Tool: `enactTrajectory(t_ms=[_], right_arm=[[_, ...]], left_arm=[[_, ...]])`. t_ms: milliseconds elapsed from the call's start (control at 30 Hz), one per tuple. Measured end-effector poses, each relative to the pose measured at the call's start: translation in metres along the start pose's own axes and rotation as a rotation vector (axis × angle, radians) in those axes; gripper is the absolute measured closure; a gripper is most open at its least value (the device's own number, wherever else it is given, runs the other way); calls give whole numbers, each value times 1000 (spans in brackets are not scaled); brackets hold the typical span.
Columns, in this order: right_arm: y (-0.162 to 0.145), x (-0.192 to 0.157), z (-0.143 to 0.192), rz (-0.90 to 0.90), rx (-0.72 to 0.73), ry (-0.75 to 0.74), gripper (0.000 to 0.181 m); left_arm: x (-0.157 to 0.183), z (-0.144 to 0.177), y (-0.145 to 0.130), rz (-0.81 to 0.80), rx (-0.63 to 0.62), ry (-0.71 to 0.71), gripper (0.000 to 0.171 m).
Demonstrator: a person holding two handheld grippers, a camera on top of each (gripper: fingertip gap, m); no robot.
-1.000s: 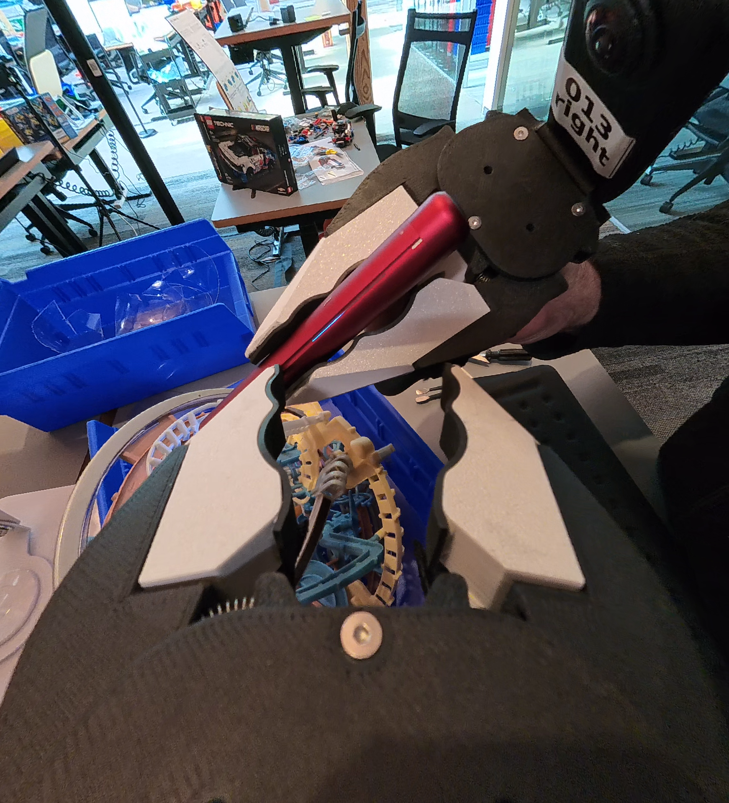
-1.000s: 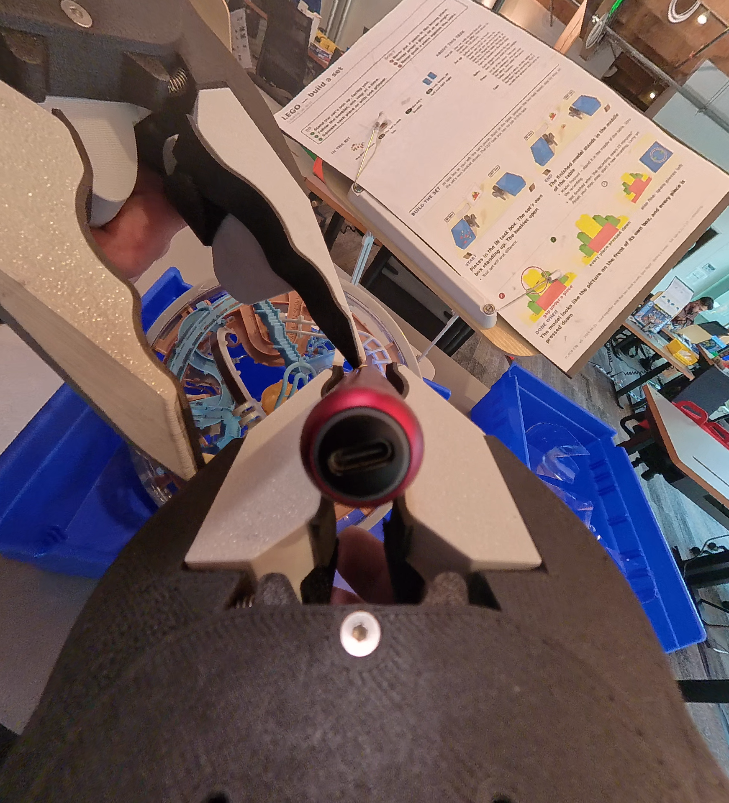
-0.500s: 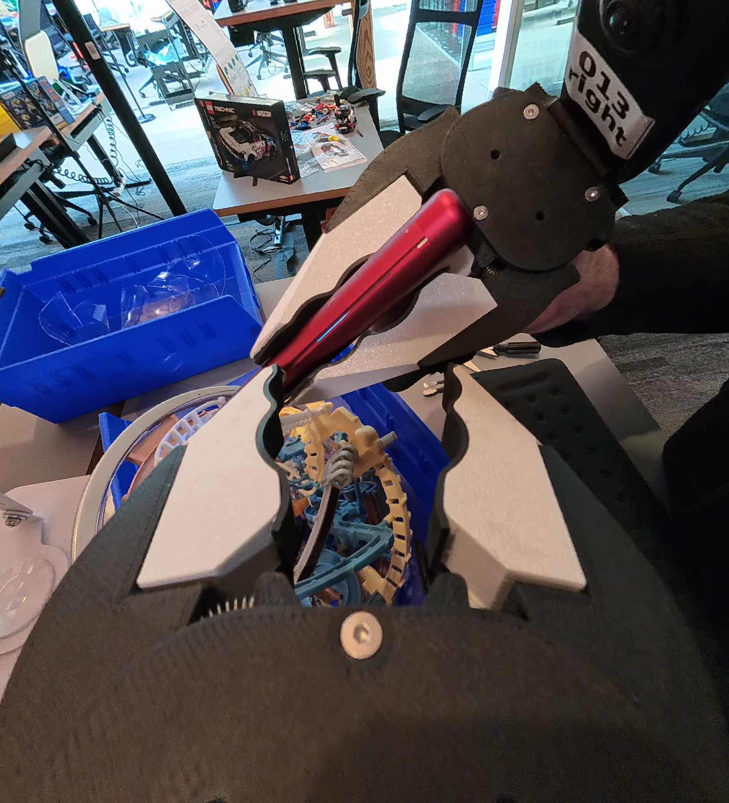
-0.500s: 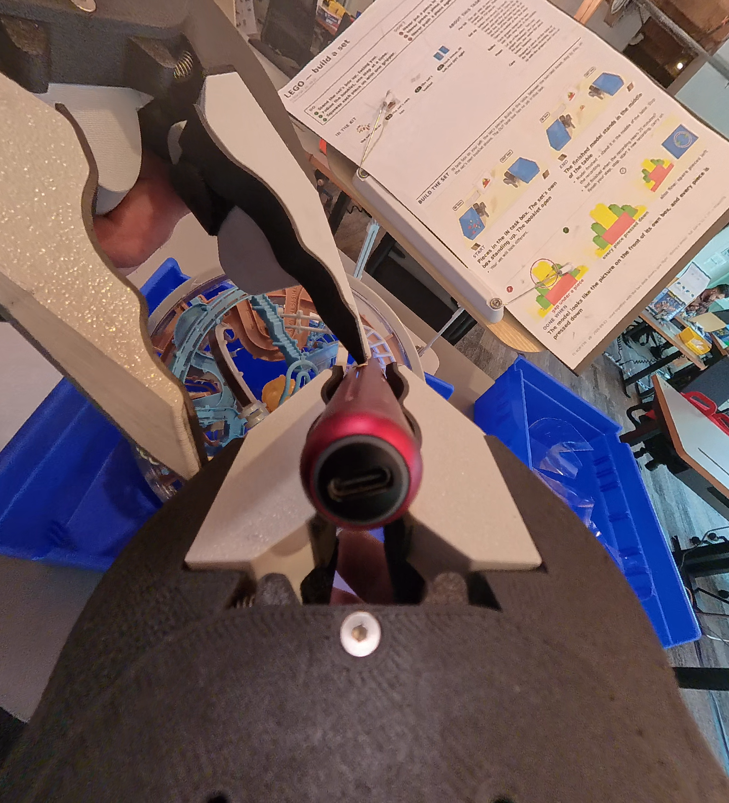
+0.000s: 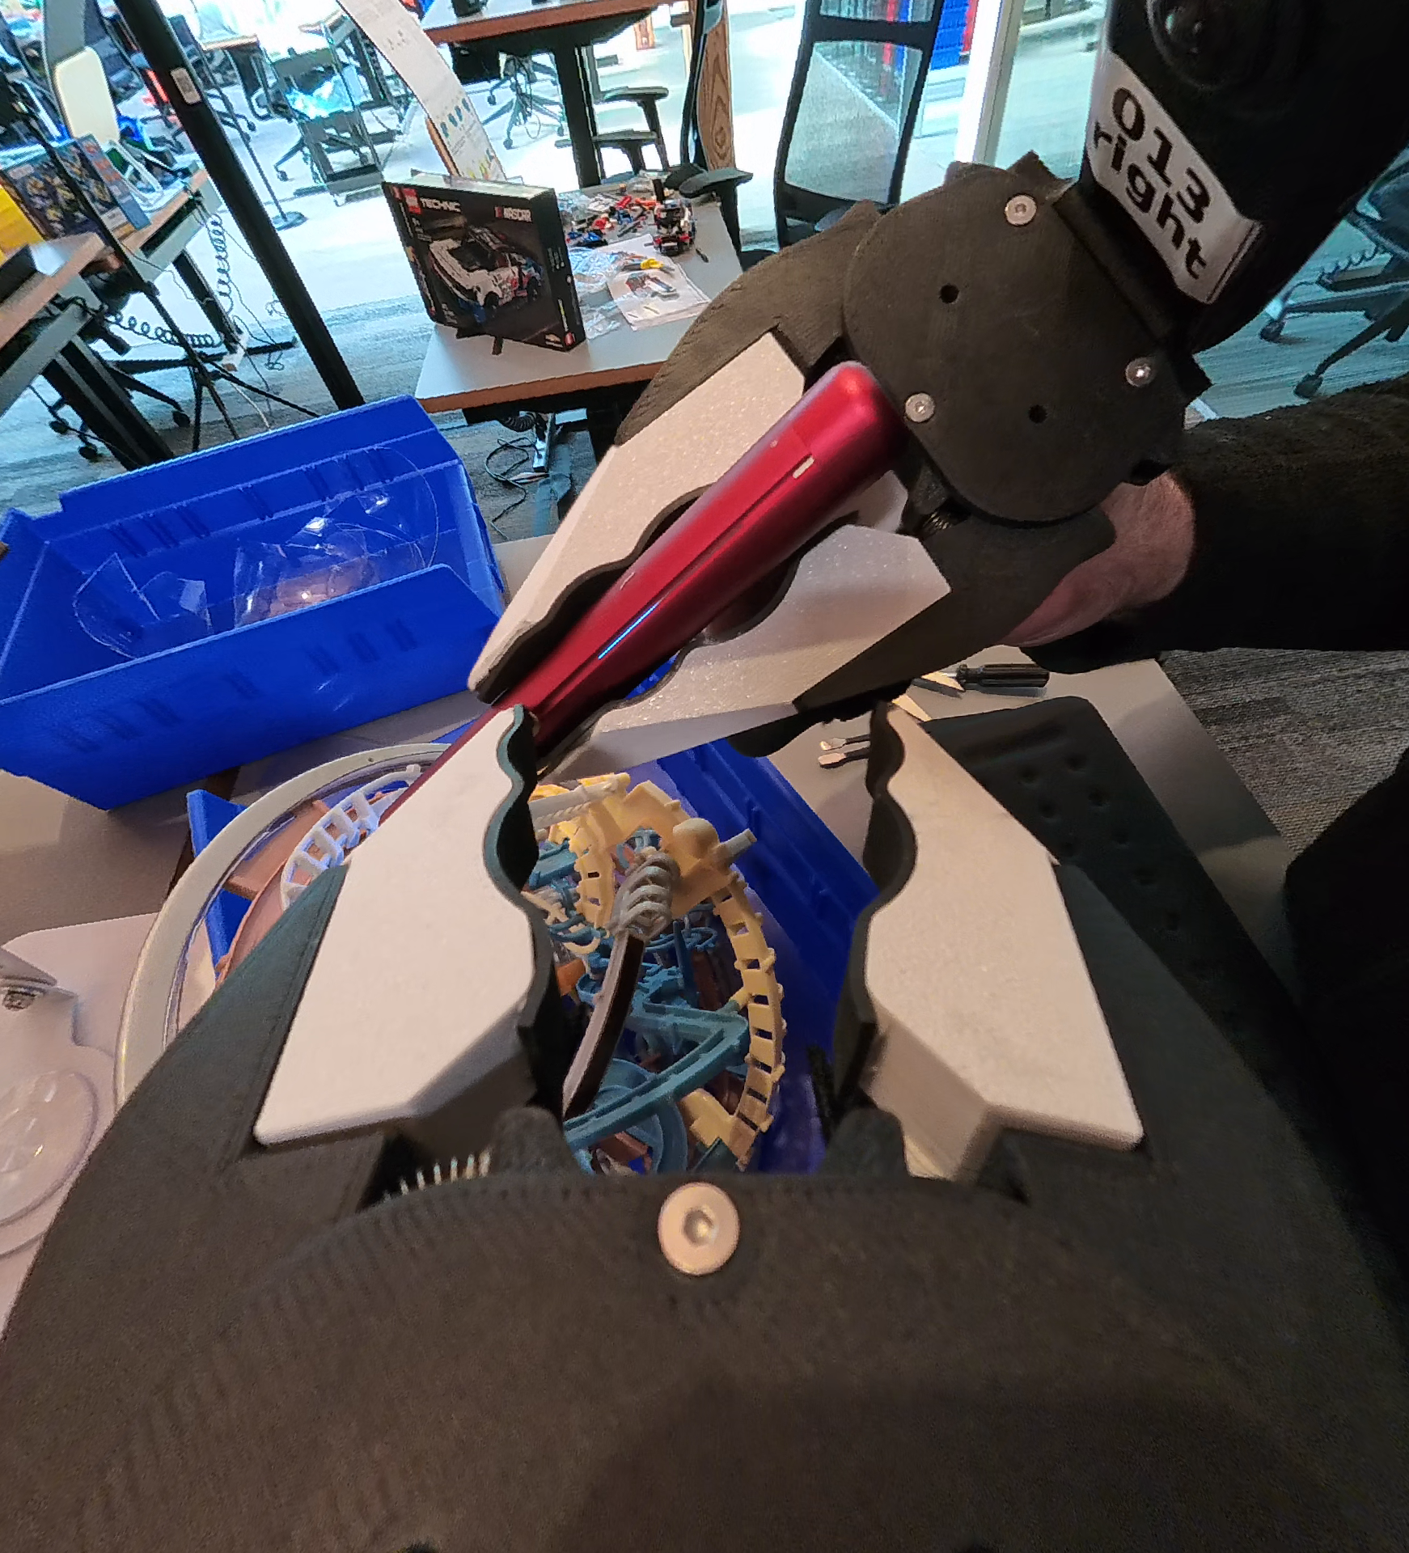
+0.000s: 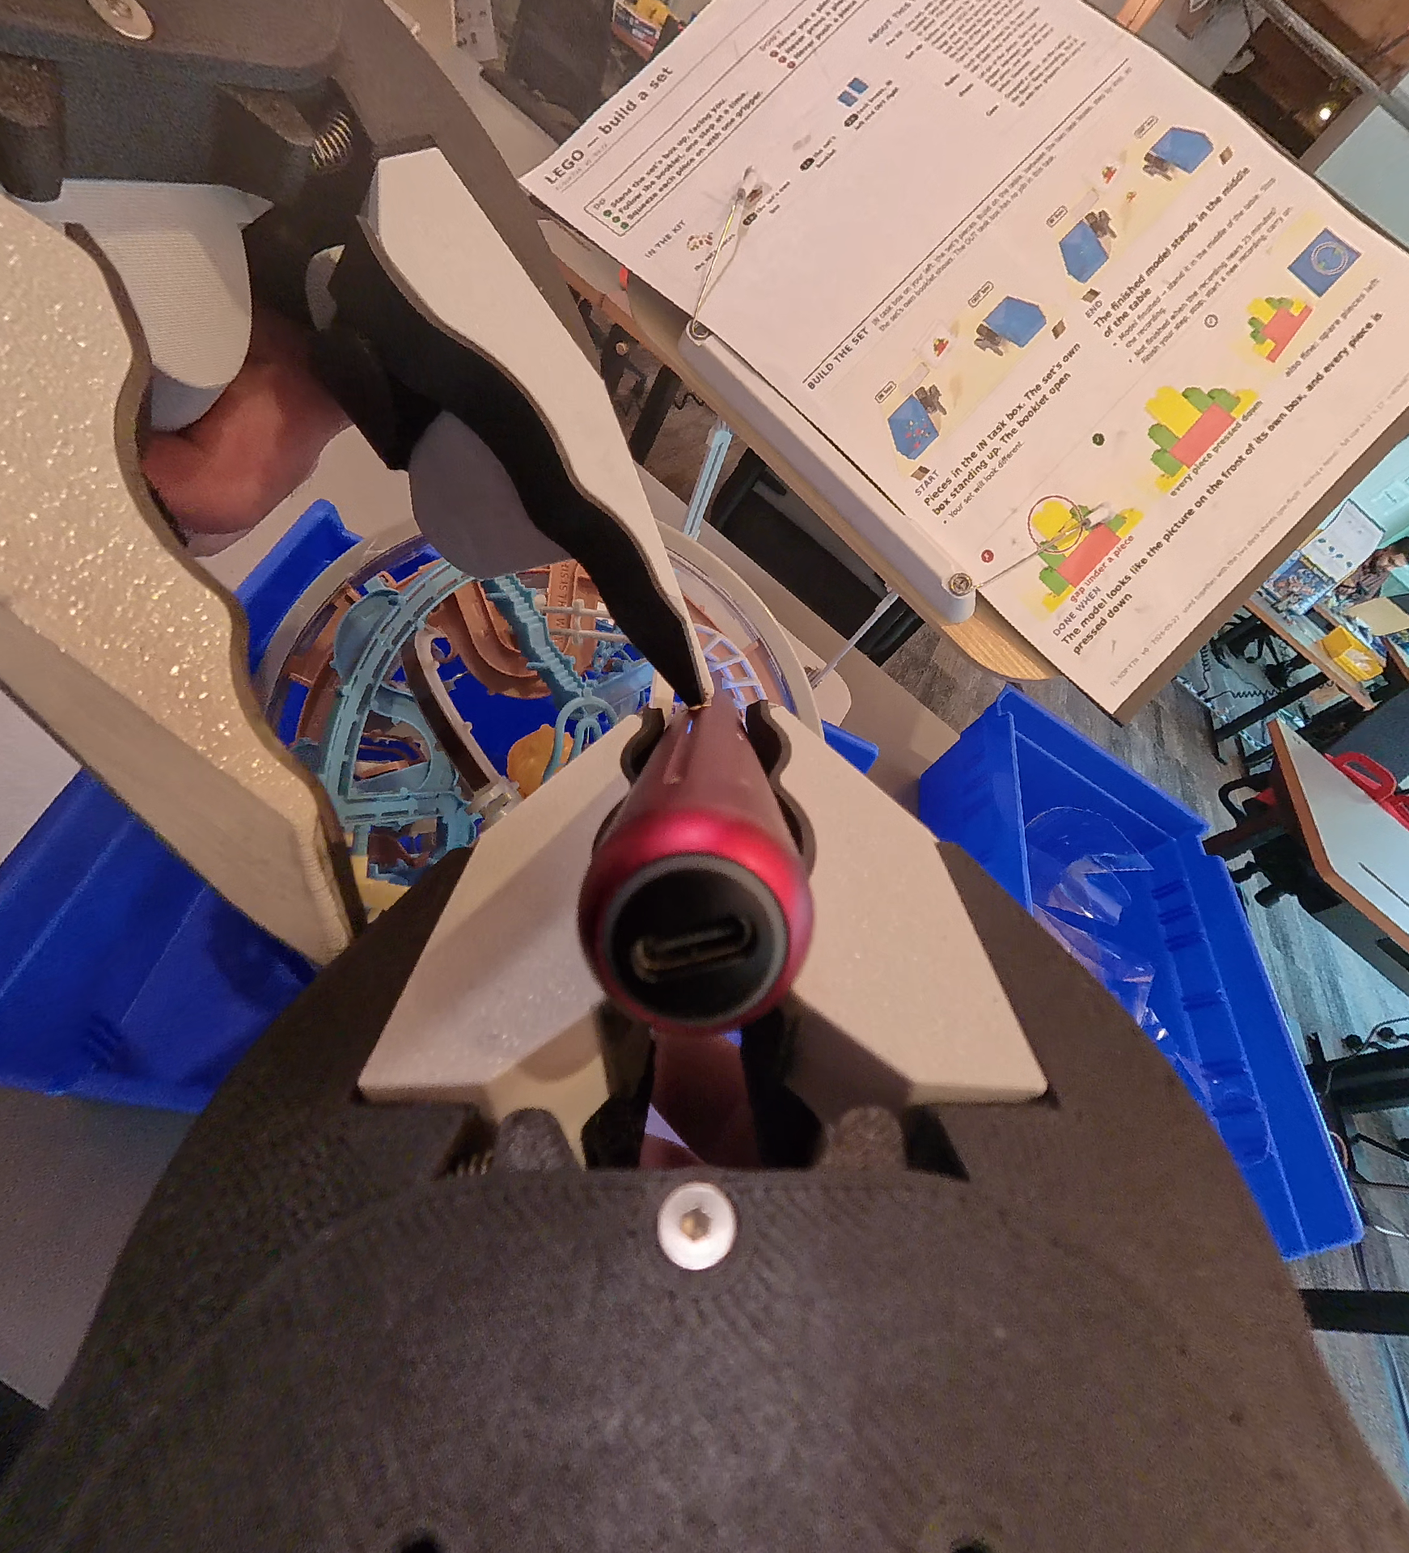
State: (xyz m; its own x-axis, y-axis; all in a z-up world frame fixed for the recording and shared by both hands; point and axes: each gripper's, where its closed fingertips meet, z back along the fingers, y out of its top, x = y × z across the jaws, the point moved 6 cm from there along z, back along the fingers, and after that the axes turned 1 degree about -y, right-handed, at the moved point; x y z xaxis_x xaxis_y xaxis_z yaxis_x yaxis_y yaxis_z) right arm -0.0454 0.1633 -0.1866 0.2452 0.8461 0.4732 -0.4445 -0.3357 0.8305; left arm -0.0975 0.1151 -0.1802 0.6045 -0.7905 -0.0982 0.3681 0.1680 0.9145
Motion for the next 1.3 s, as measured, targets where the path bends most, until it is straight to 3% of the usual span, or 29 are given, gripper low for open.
enactTrajectory(t_ms=[733,1300], right_arm=[[-2,2,-4,3,-4,12,161],[-1,5,-6,8,-20,30,161]], left_arm=[[0,-4,-1,4,4,33,90],[-3,-5,-1,95,57,28,89]])
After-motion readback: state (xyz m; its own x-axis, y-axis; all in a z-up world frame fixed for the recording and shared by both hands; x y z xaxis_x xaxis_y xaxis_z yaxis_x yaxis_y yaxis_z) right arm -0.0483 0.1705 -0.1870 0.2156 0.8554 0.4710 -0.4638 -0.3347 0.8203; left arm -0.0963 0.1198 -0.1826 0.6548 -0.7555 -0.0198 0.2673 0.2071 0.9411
